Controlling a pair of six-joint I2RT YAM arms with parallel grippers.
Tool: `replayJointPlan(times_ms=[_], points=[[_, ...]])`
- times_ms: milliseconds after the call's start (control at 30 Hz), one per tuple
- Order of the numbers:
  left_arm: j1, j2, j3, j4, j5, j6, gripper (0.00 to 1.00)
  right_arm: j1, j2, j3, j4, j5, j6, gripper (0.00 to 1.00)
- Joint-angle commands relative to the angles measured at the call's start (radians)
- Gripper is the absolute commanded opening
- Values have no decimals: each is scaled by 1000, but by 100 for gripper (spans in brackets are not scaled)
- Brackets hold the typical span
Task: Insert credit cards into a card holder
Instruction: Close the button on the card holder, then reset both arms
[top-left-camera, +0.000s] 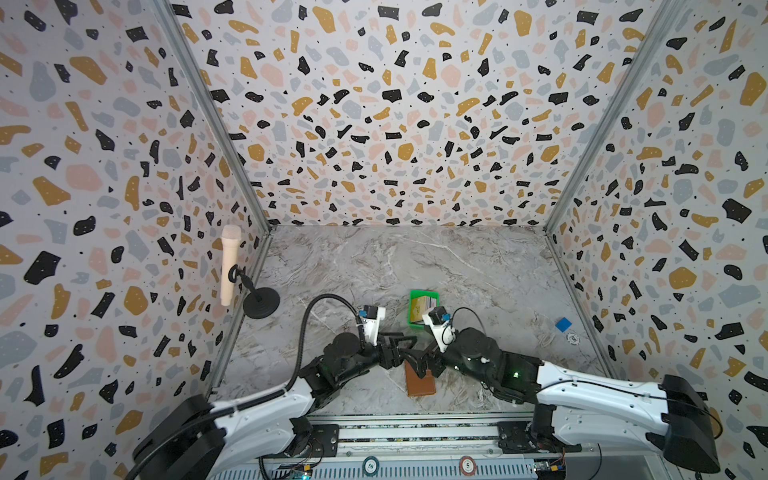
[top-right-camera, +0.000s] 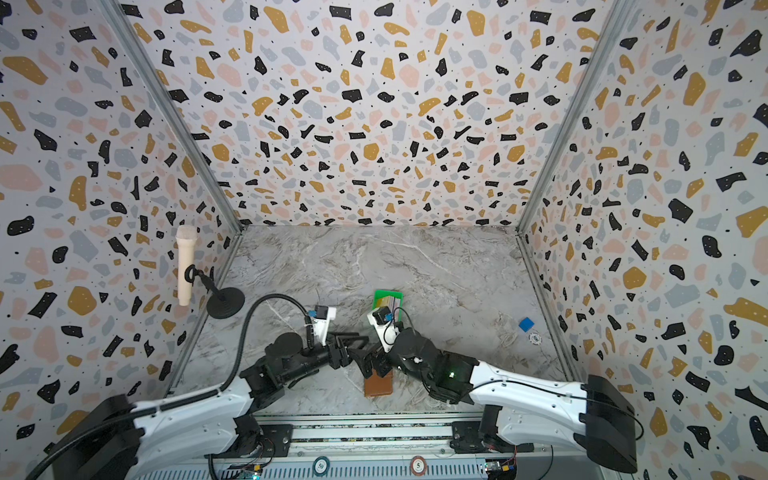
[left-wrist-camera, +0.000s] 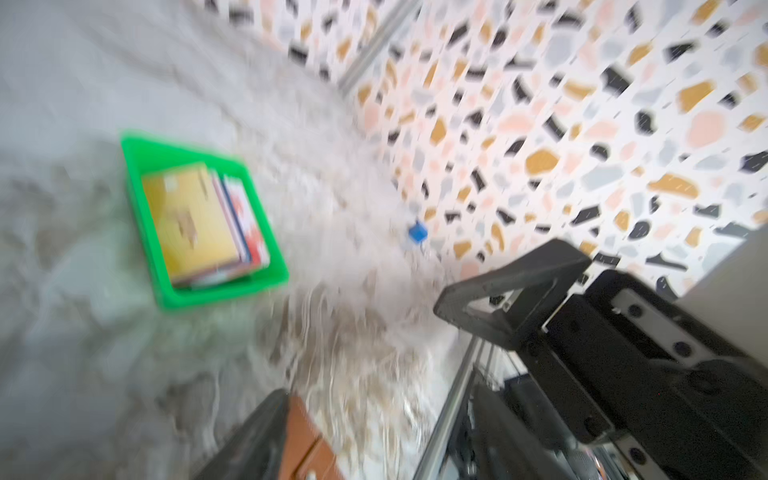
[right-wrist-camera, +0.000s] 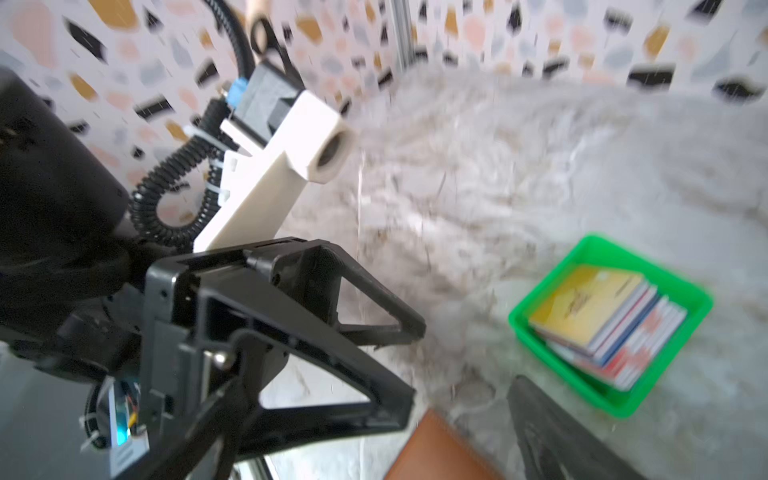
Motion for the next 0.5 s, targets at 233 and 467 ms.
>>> replayJointPlan(times_ms=[233, 467], points=[[-3, -319, 23, -146, -716, 262, 100, -169, -99, -165, 50, 266, -70, 100], [32, -115, 150, -21, -1172, 478, 100, -437, -145, -220, 138, 210, -83, 99]])
